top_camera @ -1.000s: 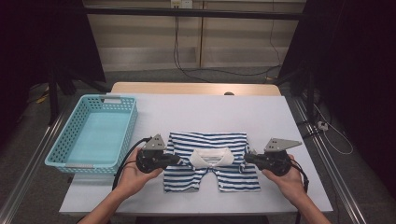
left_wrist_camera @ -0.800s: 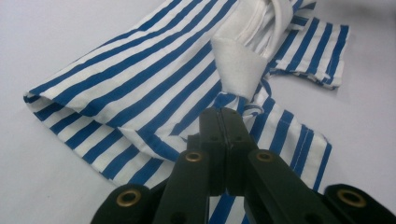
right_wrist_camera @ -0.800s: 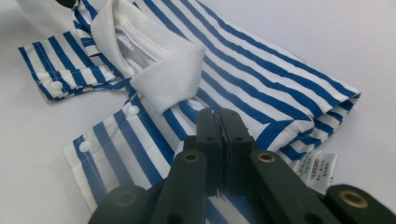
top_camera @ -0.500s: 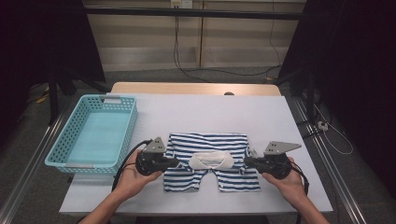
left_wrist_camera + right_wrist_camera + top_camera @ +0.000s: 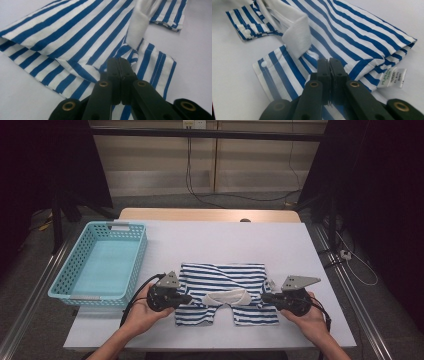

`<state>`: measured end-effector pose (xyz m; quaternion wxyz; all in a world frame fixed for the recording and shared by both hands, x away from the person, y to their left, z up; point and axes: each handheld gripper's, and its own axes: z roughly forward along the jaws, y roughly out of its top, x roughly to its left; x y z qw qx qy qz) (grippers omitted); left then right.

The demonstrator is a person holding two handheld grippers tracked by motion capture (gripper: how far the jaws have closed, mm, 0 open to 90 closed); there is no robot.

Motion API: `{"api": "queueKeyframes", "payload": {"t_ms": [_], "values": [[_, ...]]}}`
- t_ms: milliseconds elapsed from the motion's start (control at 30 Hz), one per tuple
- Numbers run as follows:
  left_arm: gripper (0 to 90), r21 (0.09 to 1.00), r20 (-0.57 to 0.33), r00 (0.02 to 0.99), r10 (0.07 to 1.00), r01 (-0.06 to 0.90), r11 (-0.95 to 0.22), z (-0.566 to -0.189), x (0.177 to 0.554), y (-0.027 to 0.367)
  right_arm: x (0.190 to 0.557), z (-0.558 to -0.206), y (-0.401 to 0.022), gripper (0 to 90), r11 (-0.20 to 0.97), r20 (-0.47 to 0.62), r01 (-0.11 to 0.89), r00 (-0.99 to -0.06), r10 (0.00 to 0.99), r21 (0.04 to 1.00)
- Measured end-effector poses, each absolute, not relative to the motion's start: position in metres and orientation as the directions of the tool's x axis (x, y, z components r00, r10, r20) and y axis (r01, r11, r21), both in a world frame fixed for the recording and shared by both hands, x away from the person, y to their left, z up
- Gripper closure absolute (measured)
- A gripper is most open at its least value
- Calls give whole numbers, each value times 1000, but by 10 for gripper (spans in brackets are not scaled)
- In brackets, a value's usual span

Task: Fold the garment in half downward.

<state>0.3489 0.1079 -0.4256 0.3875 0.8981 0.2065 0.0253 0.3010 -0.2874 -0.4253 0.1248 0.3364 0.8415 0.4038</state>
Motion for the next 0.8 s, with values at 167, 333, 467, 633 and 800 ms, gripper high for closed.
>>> {"api": "queueKeyframes", "payload": {"t_ms": [167, 333, 467, 633, 800], "values": [[894, 707, -105, 911, 400, 351, -614, -428, 345, 106, 297, -426, -286, 880, 471, 52, 464, -751, 658, 750], [894, 703, -106, 916, 387, 344, -622, -428, 344, 107, 295, -427, -288, 880, 473, 51, 459, -756, 653, 752], [893, 693, -98, 925, 367, 328, -642, -430, 342, 105, 290, -429, -291, 879, 488, 54, 469, -759, 649, 737], [894, 691, -107, 925, 364, 333, -641, -430, 338, 104, 284, -429, -294, 886, 492, 55, 470, -762, 646, 733], [893, 685, -84, 931, 355, 312, -658, -428, 336, 106, 283, -431, -291, 894, 508, 55, 470, -771, 635, 721]]}}
